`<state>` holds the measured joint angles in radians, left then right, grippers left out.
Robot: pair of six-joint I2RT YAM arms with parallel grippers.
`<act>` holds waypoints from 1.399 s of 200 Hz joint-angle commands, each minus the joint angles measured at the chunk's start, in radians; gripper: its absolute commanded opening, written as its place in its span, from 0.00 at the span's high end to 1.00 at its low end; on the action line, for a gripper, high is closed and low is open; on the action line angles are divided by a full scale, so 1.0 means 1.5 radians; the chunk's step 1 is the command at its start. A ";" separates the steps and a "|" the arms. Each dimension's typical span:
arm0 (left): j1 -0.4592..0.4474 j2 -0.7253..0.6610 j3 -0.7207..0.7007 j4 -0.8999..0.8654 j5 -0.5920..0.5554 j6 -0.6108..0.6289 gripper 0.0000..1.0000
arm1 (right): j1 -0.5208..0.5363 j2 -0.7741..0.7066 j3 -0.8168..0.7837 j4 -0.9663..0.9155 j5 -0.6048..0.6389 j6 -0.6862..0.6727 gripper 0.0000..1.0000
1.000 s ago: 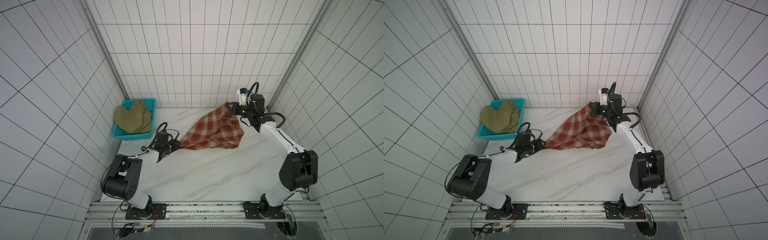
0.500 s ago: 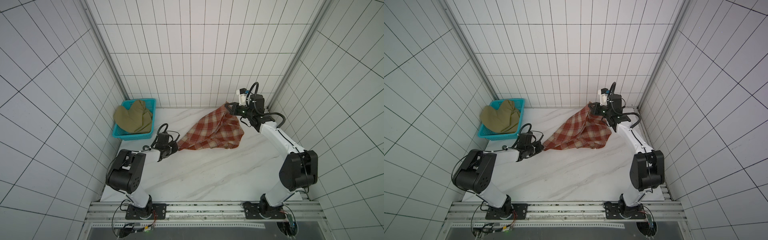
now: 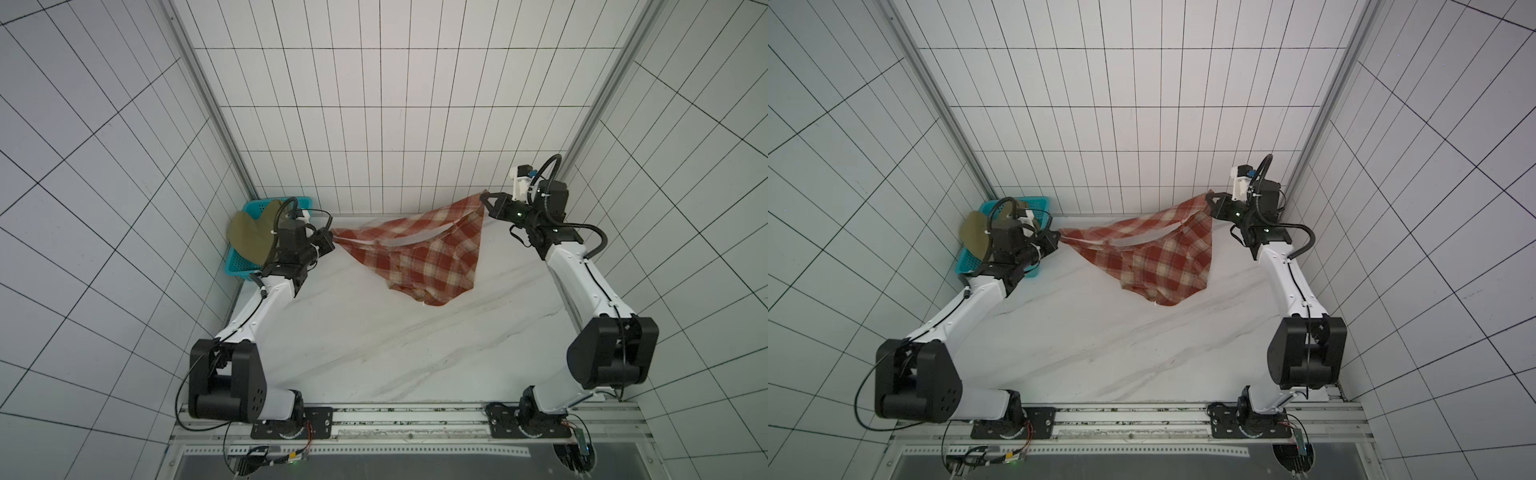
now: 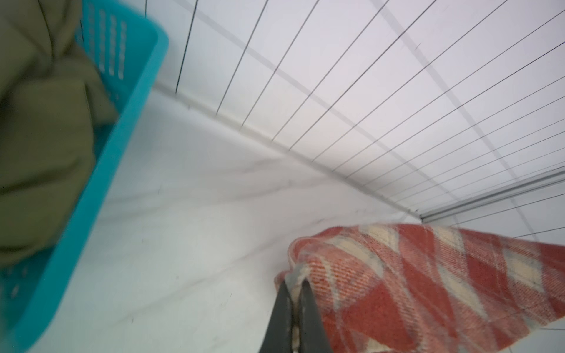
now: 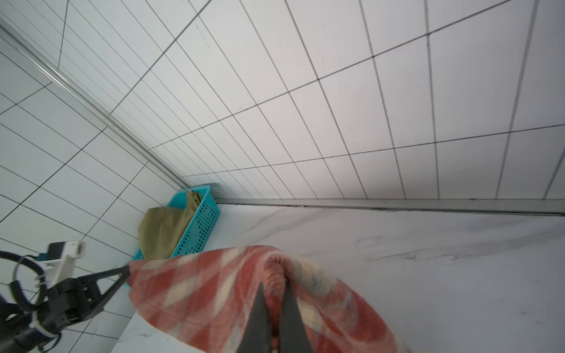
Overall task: Fold and stack skirts
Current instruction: Flatten out the skirt at the center of the table.
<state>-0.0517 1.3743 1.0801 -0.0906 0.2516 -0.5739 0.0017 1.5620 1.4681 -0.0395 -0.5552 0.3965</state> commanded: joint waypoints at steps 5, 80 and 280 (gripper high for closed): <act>0.023 -0.055 0.036 -0.023 0.001 0.012 1.00 | -0.009 -0.063 0.082 -0.006 -0.006 -0.015 1.00; 0.086 -0.171 0.145 -0.092 0.058 -0.013 1.00 | -0.020 -0.170 0.084 -0.050 0.005 -0.048 1.00; 0.027 -0.134 -0.068 -0.039 0.047 -0.052 1.00 | -0.024 -0.075 -0.239 0.003 0.019 0.021 0.97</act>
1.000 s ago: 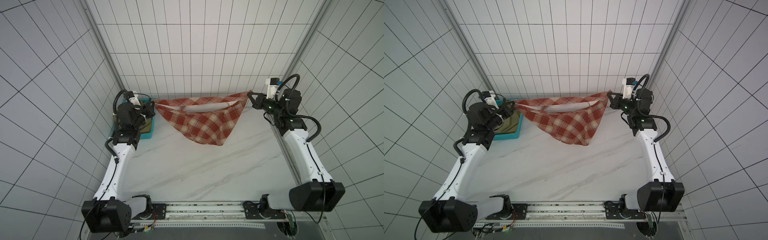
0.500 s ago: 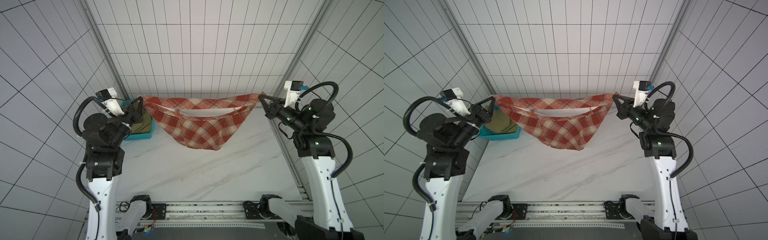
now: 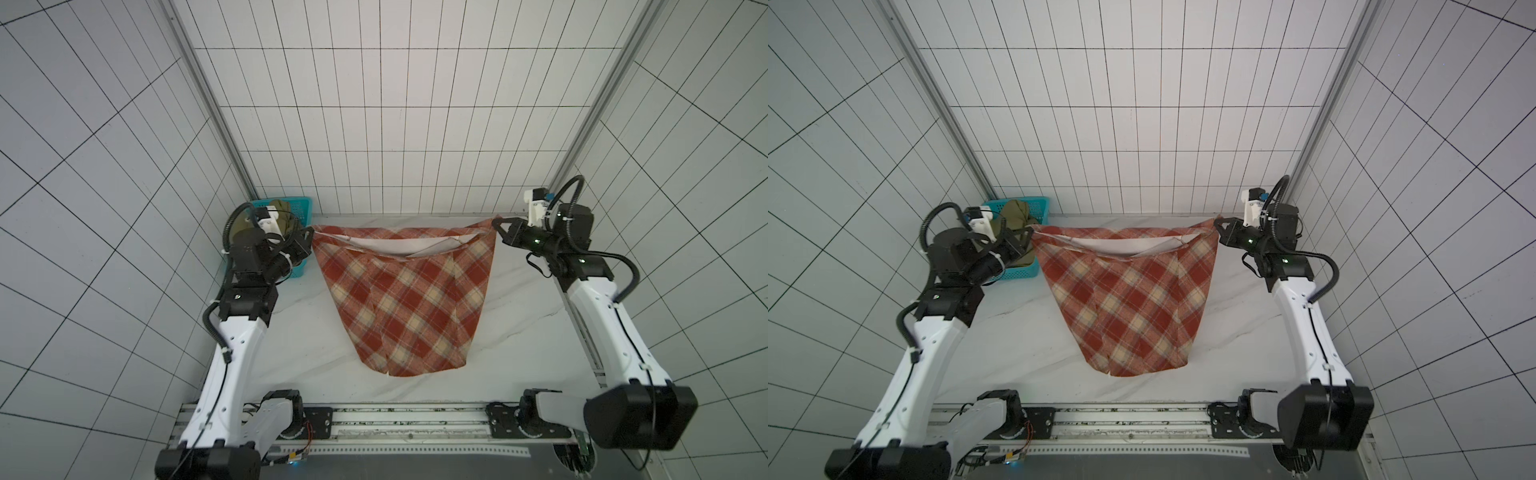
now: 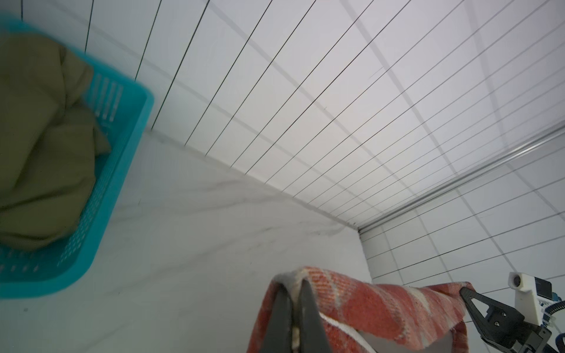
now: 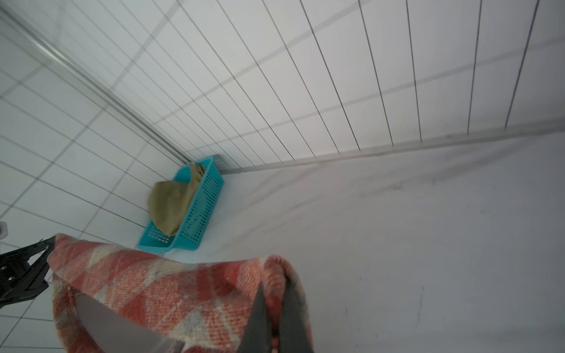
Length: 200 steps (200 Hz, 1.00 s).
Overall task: Fold and stack skirts
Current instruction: Flatten out the skirt at the center of the table.
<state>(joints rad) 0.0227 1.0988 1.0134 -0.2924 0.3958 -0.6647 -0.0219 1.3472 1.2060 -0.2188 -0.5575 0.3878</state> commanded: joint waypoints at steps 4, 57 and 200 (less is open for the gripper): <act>-0.030 0.067 -0.024 0.106 -0.056 0.014 1.00 | -0.008 0.089 -0.066 0.136 0.024 0.031 0.86; -0.048 0.217 0.052 0.120 -0.066 0.051 0.51 | -0.004 0.222 -0.017 0.185 0.058 0.033 0.33; -0.295 -0.188 -0.337 -0.215 -0.079 -0.049 0.49 | 0.219 -0.197 -0.408 0.070 0.222 0.074 0.34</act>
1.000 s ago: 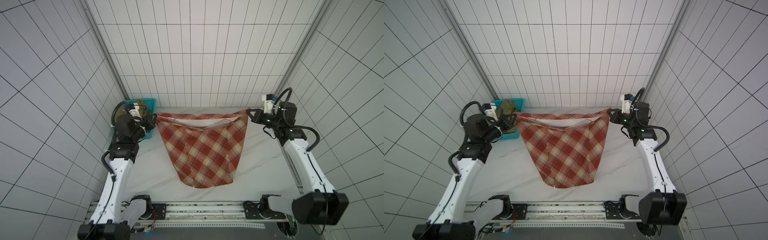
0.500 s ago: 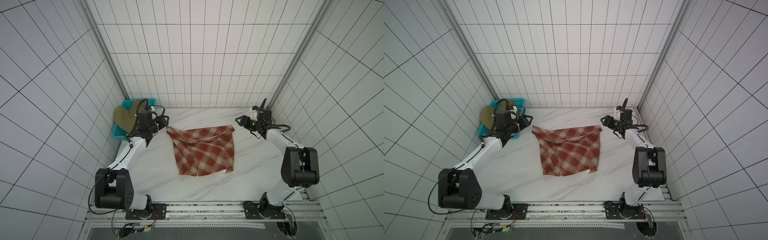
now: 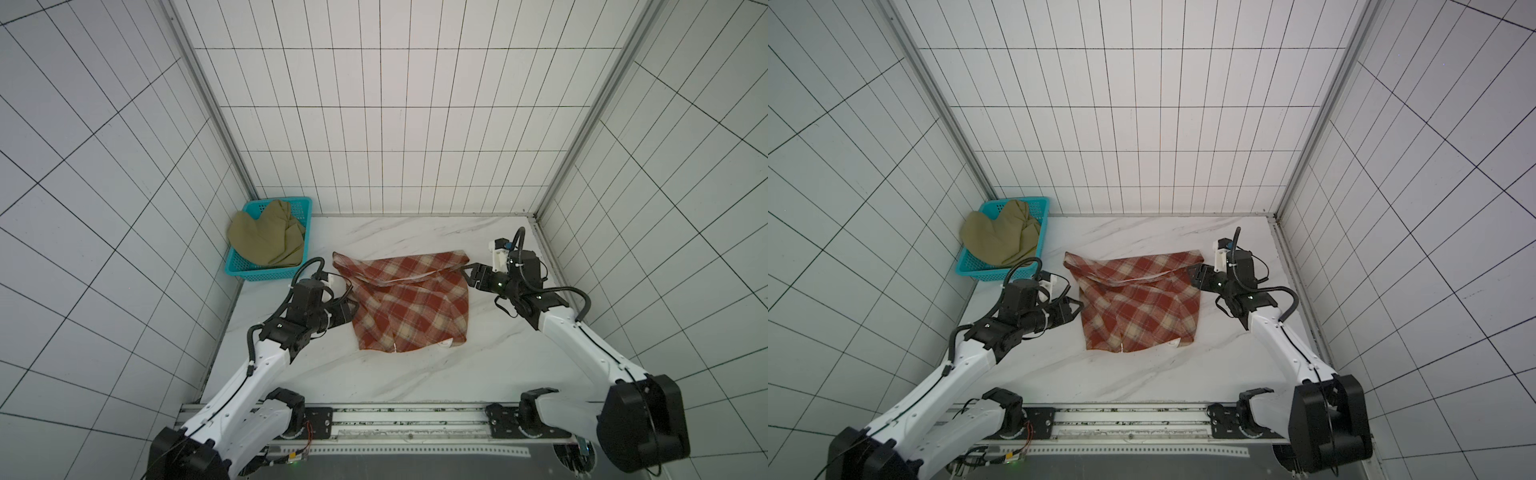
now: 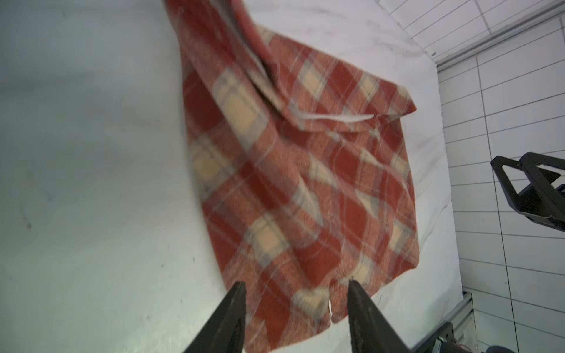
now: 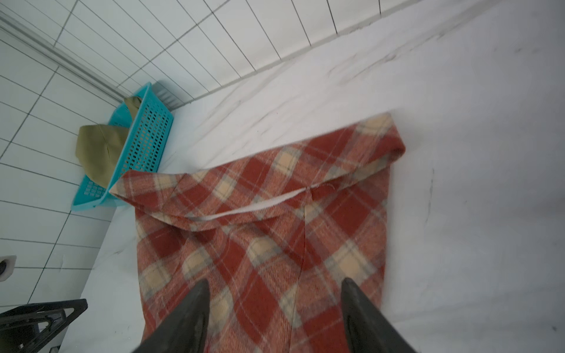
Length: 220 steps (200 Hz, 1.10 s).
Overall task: Fold and stack skirts
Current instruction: Flatten out the skirt at the center of the table.
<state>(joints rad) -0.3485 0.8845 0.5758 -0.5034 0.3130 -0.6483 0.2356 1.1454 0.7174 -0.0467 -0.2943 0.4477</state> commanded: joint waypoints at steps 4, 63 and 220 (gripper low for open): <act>-0.063 -0.049 -0.055 -0.079 -0.026 -0.071 0.49 | 0.057 -0.070 -0.091 -0.053 0.051 0.037 0.34; -0.224 -0.060 -0.135 -0.061 -0.082 -0.175 0.53 | 0.179 -0.163 -0.203 -0.121 0.100 0.143 0.35; -0.231 0.097 -0.107 0.126 -0.161 -0.123 0.54 | 0.241 -0.143 -0.260 -0.138 0.103 0.193 0.34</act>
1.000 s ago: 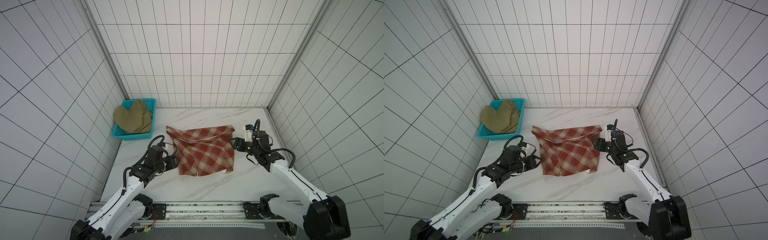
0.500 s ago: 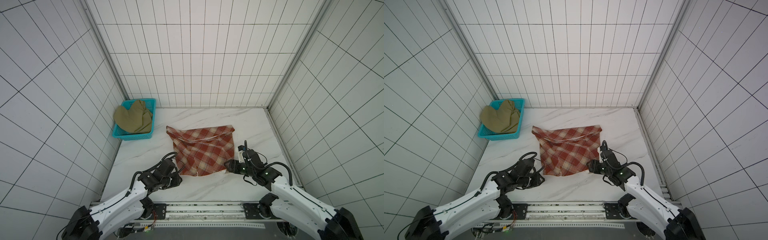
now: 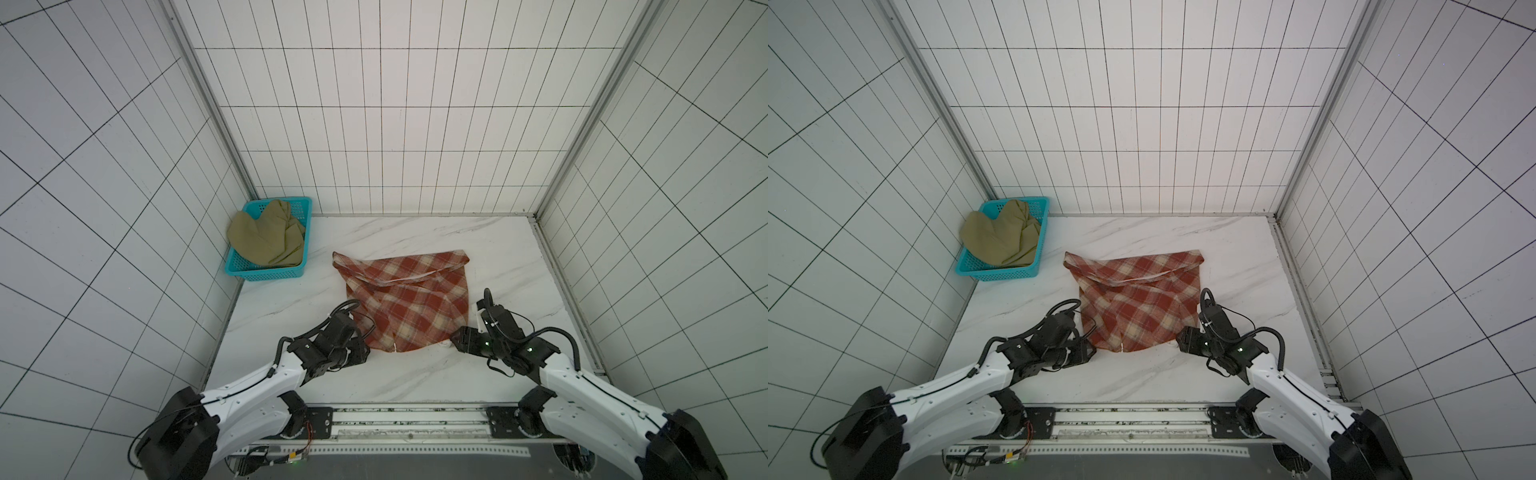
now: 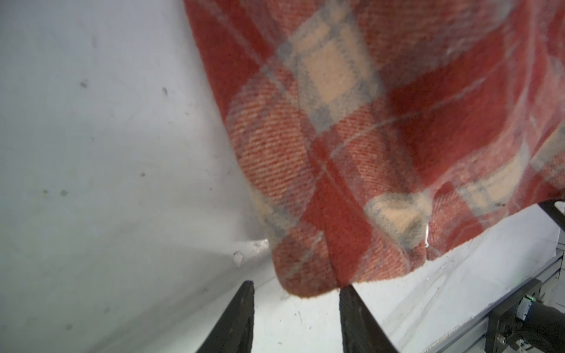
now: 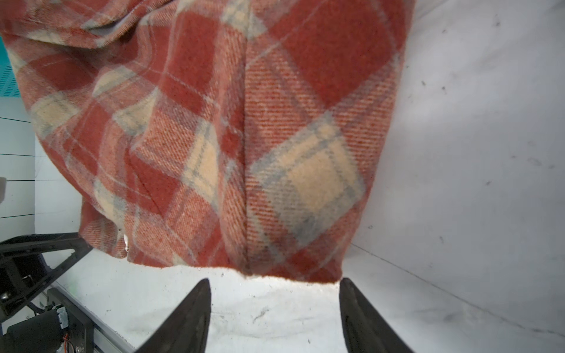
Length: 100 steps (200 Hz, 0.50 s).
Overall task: Fold and stack skirts
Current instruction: Flatten out the skirt at the center of the table.
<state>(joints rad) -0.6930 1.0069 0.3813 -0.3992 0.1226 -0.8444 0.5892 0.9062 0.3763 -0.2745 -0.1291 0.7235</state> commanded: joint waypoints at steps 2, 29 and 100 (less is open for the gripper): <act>-0.002 0.018 0.024 0.057 -0.035 0.008 0.54 | 0.006 0.017 -0.032 0.015 -0.007 0.009 0.34; -0.002 0.041 0.030 0.076 -0.037 0.014 0.54 | 0.006 0.040 -0.028 0.023 0.020 0.000 0.34; -0.002 0.074 0.055 0.092 -0.042 0.037 0.71 | 0.005 0.083 -0.011 0.023 0.050 -0.007 0.44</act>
<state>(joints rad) -0.6930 1.1126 0.4282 -0.2859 0.0891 -0.8040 0.5892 1.0191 0.3763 -0.2382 -0.0826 0.7147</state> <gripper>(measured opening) 0.292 0.559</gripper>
